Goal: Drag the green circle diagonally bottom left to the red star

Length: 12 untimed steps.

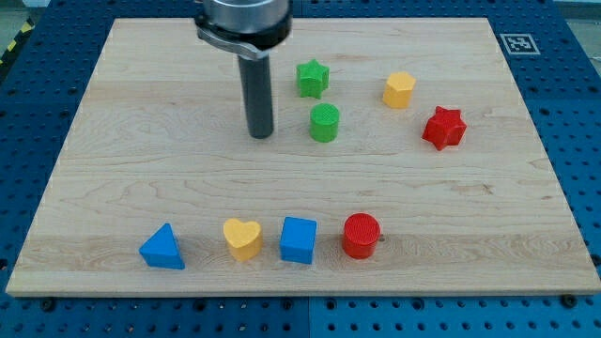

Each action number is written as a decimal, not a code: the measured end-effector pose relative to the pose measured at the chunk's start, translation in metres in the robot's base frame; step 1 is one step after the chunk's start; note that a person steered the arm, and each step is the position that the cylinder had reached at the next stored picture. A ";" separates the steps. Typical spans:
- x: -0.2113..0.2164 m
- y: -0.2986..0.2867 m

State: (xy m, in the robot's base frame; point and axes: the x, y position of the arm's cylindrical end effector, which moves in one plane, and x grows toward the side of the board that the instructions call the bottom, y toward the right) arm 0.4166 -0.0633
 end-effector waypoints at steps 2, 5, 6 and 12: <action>-0.028 0.029; 0.003 0.089; 0.009 0.111; 0.108 0.238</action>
State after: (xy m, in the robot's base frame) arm 0.5246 0.1744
